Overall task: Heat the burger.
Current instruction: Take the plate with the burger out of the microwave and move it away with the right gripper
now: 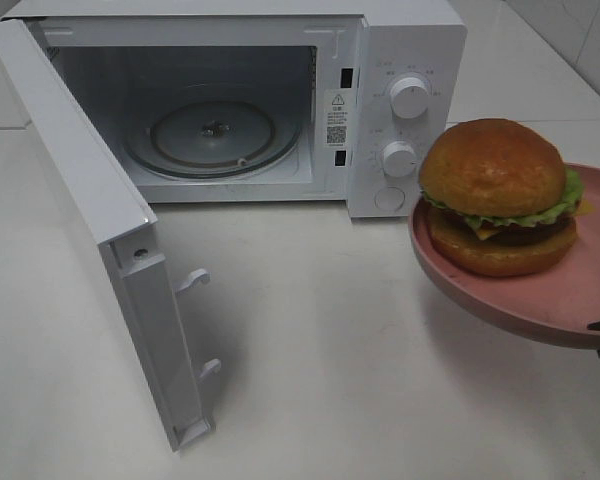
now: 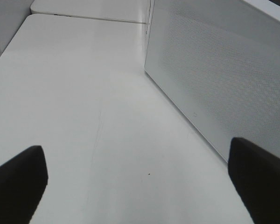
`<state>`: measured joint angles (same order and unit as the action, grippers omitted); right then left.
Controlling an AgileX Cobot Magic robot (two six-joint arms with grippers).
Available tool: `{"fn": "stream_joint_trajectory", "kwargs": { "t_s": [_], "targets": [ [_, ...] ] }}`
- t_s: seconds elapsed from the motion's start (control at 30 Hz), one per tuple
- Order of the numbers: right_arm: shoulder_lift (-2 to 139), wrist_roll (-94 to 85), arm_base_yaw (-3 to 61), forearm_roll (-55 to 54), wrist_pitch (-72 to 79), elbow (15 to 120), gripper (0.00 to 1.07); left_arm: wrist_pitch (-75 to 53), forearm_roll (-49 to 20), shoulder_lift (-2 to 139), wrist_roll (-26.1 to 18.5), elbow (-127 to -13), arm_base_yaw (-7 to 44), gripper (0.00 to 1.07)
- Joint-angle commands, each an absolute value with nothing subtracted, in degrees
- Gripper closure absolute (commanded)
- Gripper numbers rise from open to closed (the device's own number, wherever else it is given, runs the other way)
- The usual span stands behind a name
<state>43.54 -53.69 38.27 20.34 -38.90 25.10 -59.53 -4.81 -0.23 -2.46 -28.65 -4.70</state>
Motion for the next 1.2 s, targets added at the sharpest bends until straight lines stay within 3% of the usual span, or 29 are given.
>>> {"fn": "stream_joint_trajectory", "kwargs": {
  "t_s": [0.03,0.63,1.2],
  "targets": [
    [42.7,-42.3,38.1,29.5,-38.0,25.3,1.06,-59.4,-4.9,-1.4,-2.5,-28.4,-4.8,0.09],
    [44.5,-13.3,38.1,42.3,-46.4,25.3,1.06,-59.4,-4.9,-1.4,-2.5,-28.4,-4.8,0.09],
    [60.8,24.5,38.1,54.3,-54.8,25.5,1.04,-59.4,-4.9,-1.4,-2.5,-28.4,-4.8,0.09]
  ]
}}
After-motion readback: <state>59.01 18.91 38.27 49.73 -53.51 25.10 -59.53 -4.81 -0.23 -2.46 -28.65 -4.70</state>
